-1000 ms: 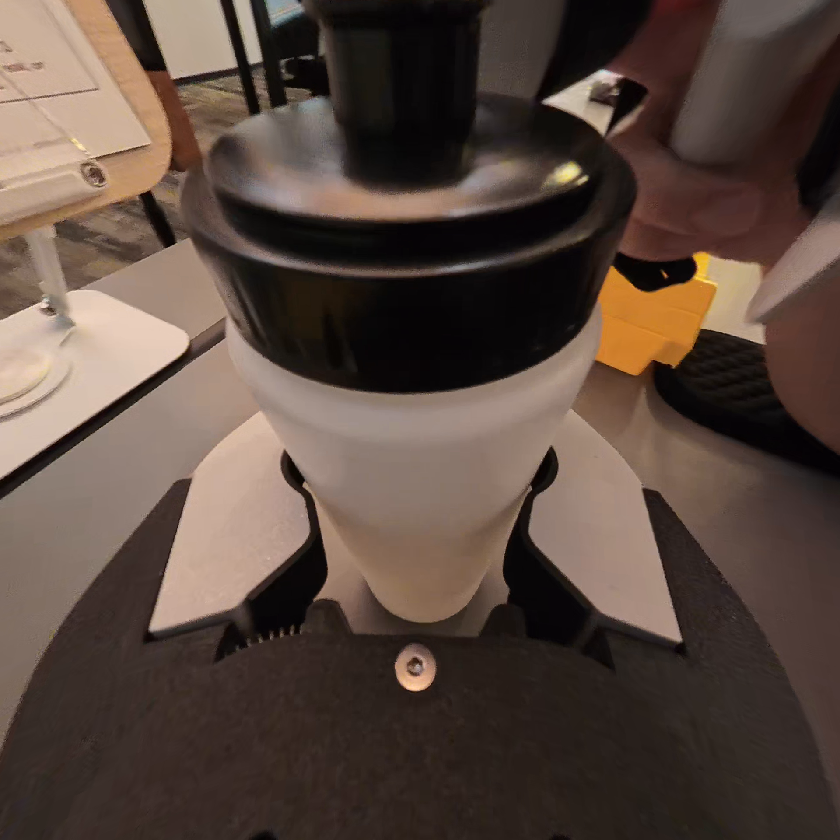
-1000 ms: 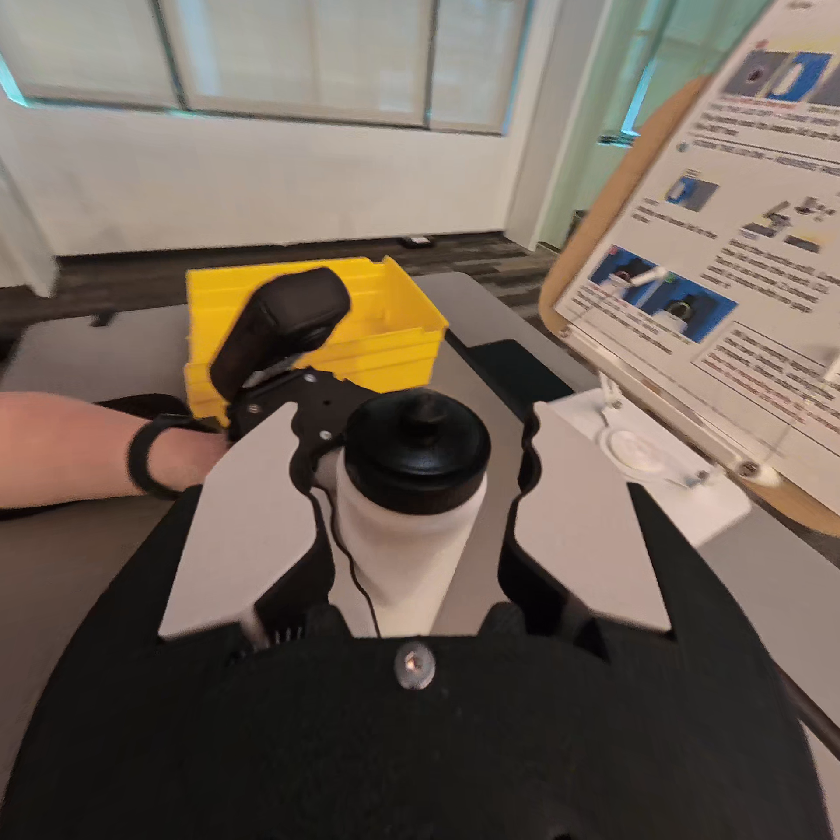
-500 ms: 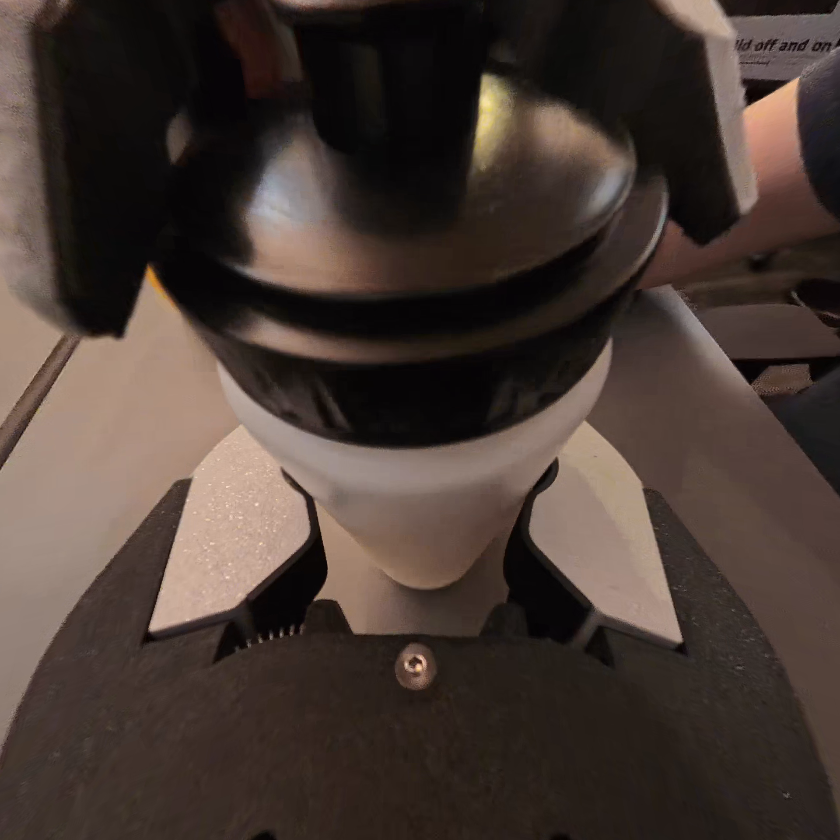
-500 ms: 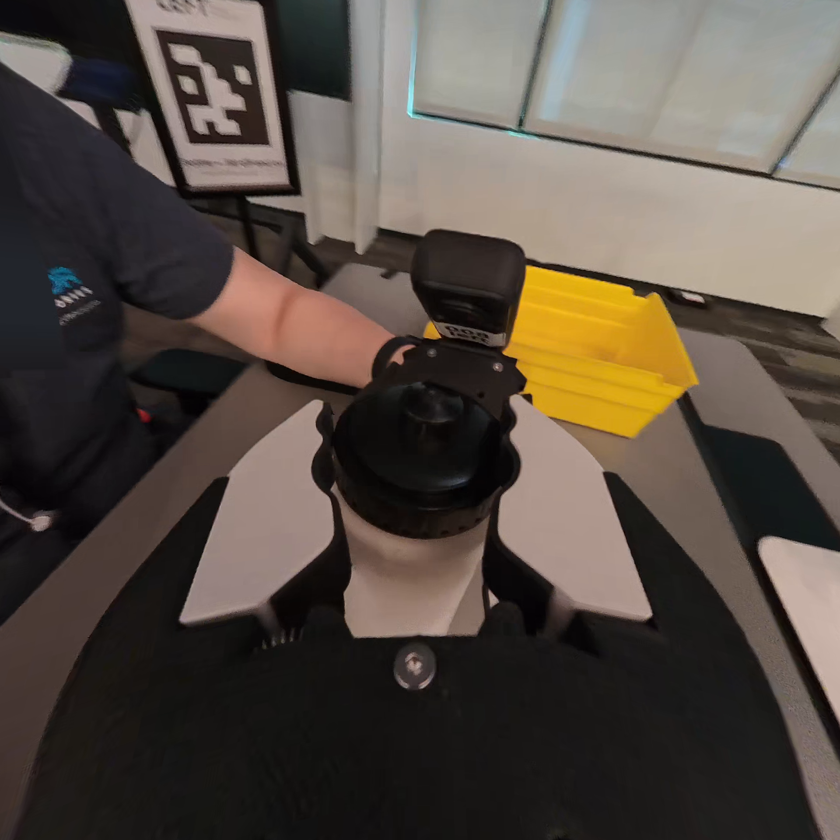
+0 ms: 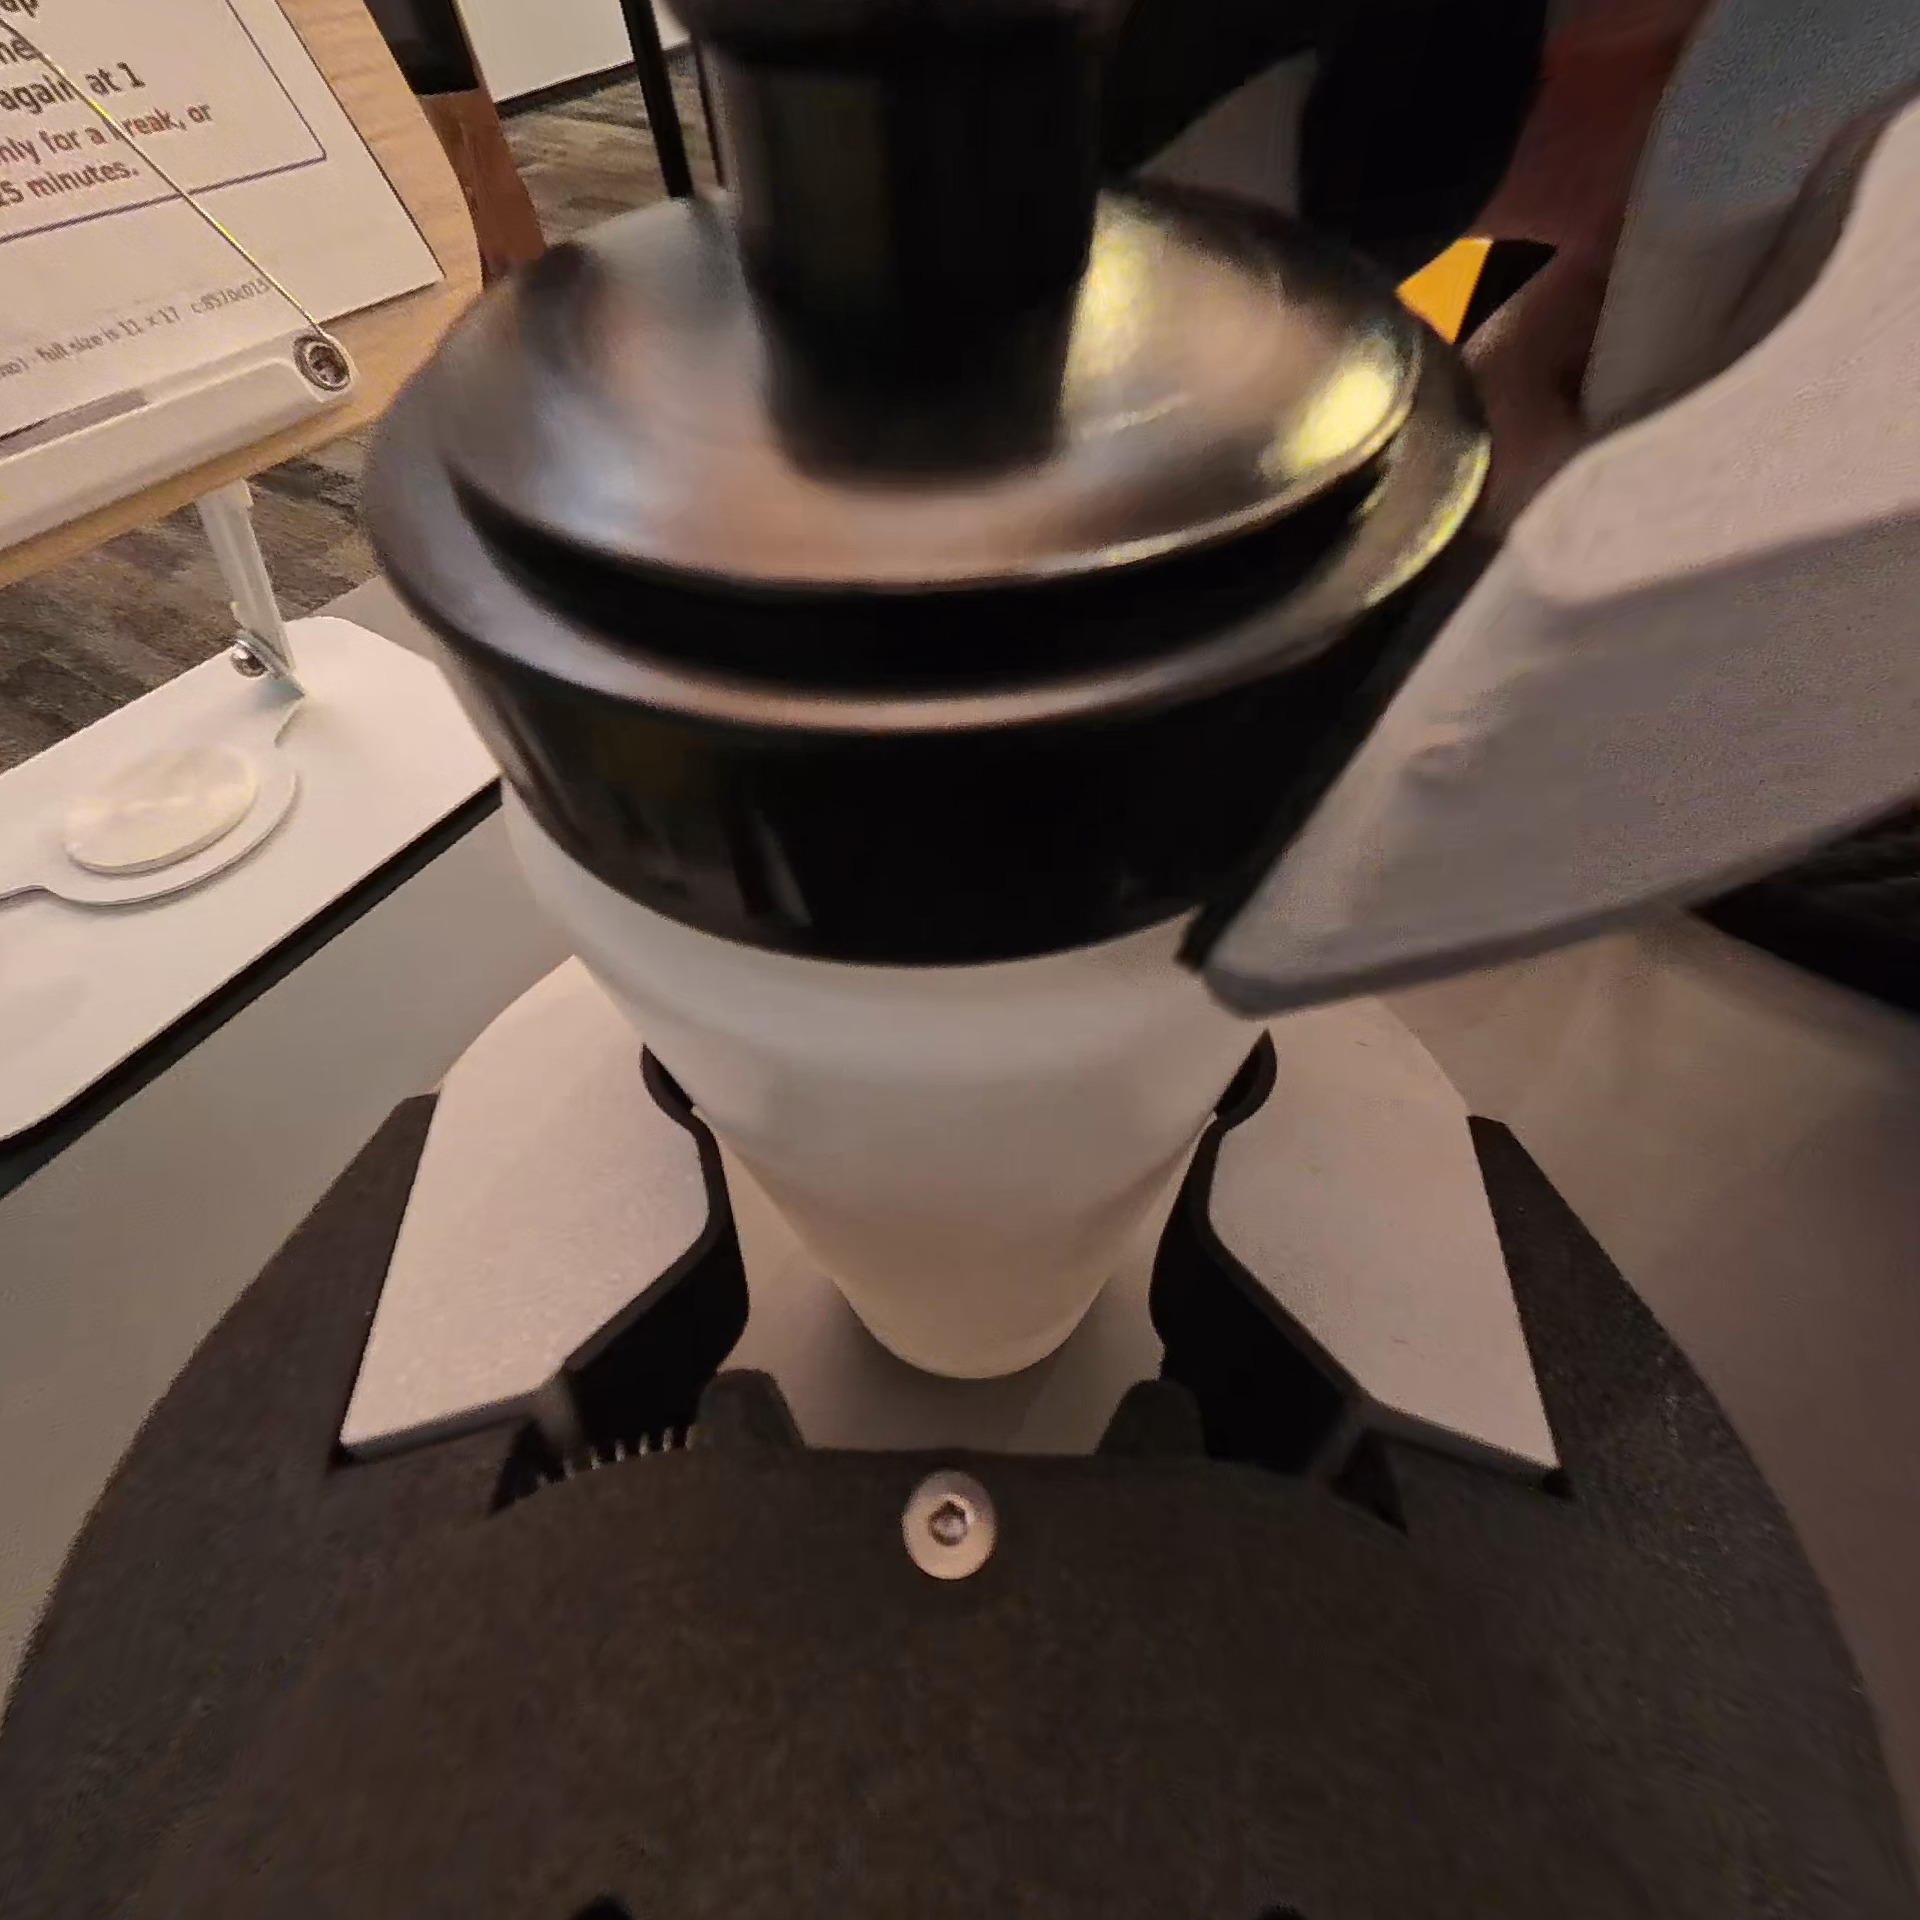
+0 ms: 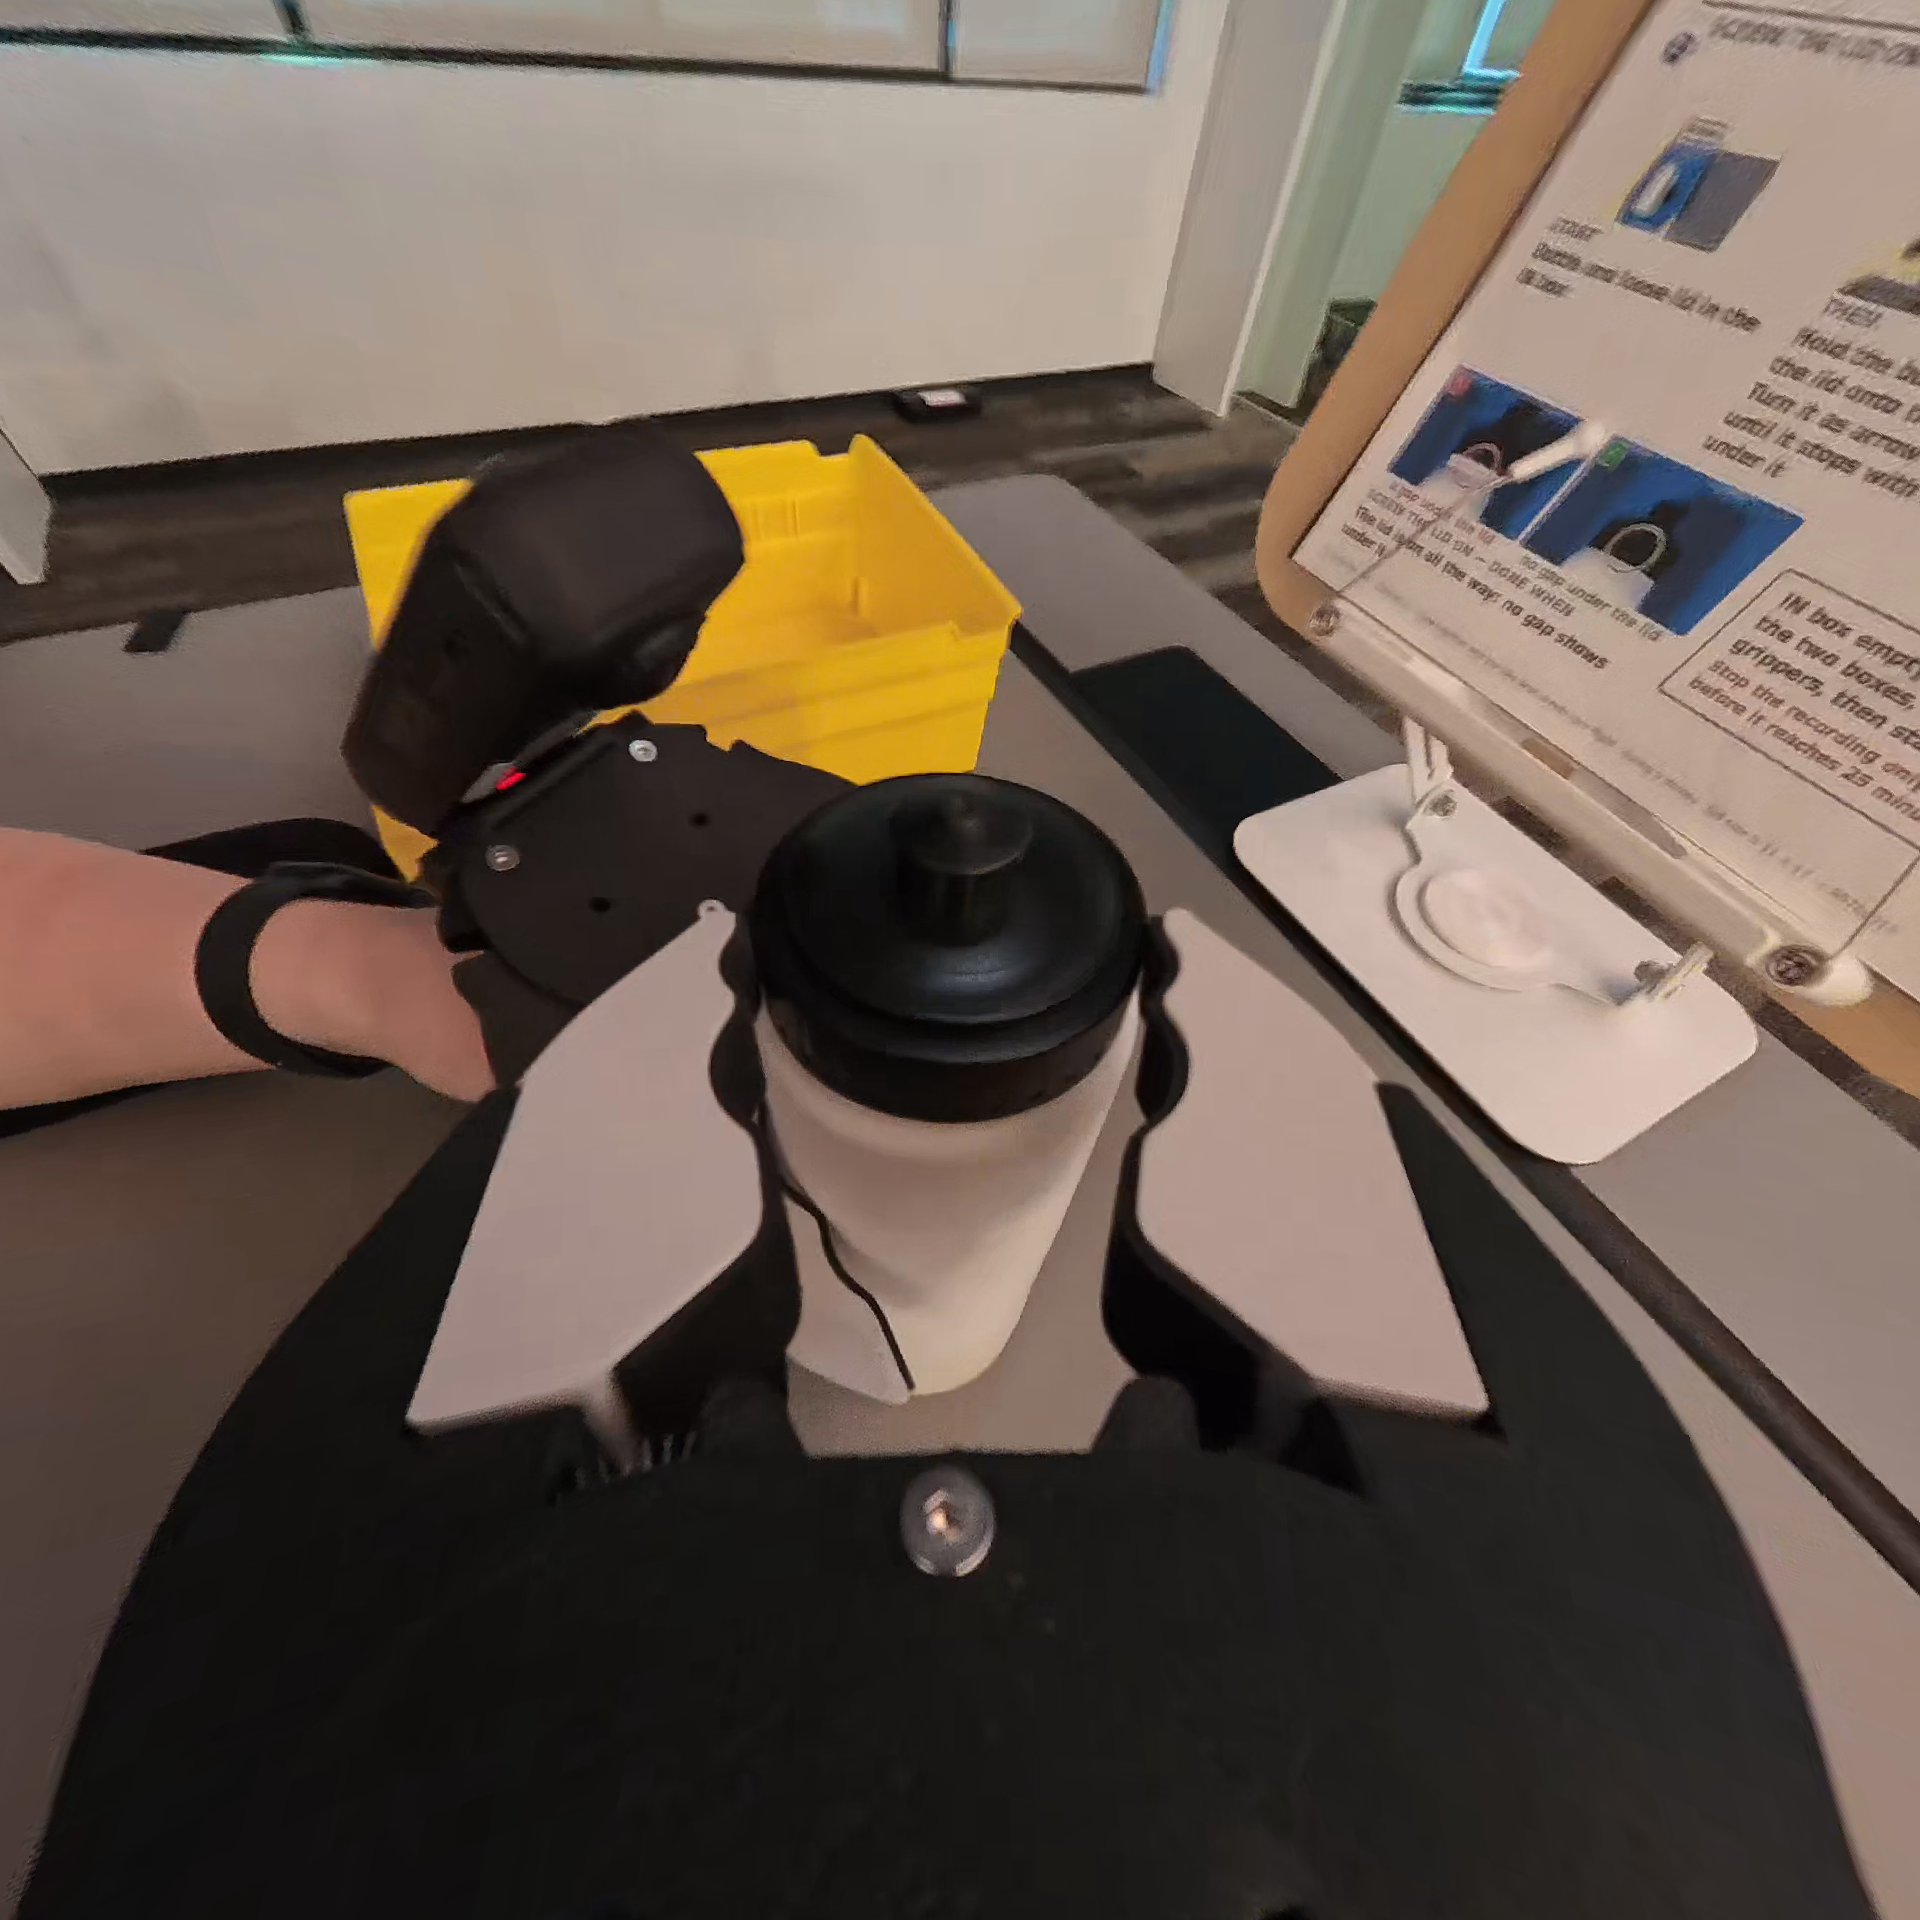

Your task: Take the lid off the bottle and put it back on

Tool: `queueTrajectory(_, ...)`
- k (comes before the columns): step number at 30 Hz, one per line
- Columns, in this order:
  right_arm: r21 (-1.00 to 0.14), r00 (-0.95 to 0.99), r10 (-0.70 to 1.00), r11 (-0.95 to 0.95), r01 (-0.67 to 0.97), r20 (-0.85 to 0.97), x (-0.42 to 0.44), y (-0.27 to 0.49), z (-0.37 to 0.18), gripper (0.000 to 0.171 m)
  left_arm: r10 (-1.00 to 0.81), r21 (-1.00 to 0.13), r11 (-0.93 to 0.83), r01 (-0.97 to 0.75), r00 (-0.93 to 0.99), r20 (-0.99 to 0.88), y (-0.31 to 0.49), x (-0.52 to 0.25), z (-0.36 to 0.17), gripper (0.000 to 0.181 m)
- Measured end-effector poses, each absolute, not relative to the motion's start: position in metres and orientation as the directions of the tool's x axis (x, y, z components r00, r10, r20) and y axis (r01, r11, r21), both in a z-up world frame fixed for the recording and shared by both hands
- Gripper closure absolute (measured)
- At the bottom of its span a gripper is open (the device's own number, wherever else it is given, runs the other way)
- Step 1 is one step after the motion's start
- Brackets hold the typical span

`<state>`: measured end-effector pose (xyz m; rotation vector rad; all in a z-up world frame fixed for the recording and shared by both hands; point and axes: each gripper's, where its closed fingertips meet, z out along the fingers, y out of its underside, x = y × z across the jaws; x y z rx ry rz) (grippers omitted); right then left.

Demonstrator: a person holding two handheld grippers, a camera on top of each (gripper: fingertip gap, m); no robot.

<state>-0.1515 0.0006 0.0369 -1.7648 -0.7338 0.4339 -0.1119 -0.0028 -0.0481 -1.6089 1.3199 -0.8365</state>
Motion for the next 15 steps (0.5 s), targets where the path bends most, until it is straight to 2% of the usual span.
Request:
queueTrajectory(4,-0.941,0.664,0.743,-0.16,0.298,0.084,-0.154,-0.008,0.037,0.099,-0.993,-0.913,0.01,-0.409,0.107,-0.058,-0.014,-0.111,-0.048,0.082)
queueTrajectory(6,-0.941,0.557,0.826,-0.116,0.317,0.086,-0.153,-0.021,0.037,0.099,-0.997,-0.908,0.071,-0.414,-0.001,-0.077,-0.03,-0.109,-0.048,0.082)
queueTrajectory(9,-0.961,0.295,0.953,-0.016,0.275,0.068,-0.154,-0.057,0.04,0.1,-0.969,-0.908,0.179,-0.379,-0.227,-0.096,-0.068,-0.11,-0.048,0.082)
queueTrajectory(11,-0.975,0.205,0.978,-0.006,0.221,0.04,-0.151,-0.07,0.042,0.102,-0.963,-0.901,0.197,-0.387,-0.249,-0.103,-0.075,-0.109,-0.049,0.082)
queueTrajectory(13,-0.976,0.243,0.97,-0.034,0.217,0.02,-0.149,-0.064,0.043,0.101,-0.976,-0.904,0.165,-0.393,-0.195,-0.094,-0.066,-0.107,-0.049,0.082)
queueTrajectory(15,-0.976,0.37,0.929,-0.059,0.211,0.024,-0.146,-0.047,0.049,0.09,-0.989,-0.912,0.117,-0.393,-0.127,-0.072,-0.053,-0.106,-0.048,0.082)
